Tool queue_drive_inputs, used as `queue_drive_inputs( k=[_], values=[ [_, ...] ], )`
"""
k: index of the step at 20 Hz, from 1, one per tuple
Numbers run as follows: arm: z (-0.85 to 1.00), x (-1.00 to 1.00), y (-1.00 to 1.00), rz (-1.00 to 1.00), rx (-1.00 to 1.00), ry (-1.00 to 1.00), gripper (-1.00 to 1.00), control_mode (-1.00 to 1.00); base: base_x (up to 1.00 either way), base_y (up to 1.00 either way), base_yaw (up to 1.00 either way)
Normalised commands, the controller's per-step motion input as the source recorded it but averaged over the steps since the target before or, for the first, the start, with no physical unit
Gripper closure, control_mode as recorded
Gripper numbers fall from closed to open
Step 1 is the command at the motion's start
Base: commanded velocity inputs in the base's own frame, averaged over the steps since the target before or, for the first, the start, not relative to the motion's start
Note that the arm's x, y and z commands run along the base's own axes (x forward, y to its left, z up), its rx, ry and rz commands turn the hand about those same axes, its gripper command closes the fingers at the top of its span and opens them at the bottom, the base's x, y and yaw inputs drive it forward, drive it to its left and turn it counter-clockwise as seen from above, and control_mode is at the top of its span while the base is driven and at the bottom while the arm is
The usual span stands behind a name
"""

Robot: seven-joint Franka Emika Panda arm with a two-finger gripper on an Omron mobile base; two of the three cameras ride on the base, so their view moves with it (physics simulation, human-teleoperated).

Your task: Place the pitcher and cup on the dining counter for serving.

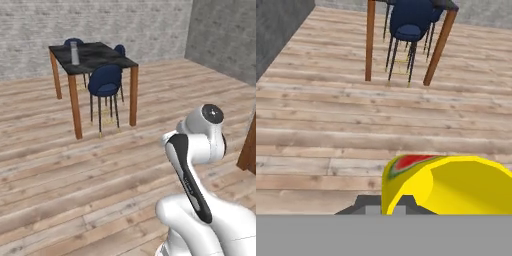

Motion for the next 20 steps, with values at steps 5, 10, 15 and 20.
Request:
queue_drive_inputs(
  k=[5, 10, 15, 20],
  values=[
    [0.0, 0.0, 0.0, 0.0, 0.0, 0.0, 1.0, 1.0, 1.0, 0.05, 0.29],
    [0.0, 0.0, 0.0, 0.0, 0.0, 0.0, 1.0, 1.0, 1.0, -0.22, 0.11],
    [0.0, 0.0, 0.0, 0.0, 0.0, 0.0, 1.0, 1.0, 1.0, -0.74, 0.09],
    [0.0, 0.0, 0.0, 0.0, 0.0, 0.0, 1.0, 1.0, 1.0, -0.96, 0.11]
  ],
)
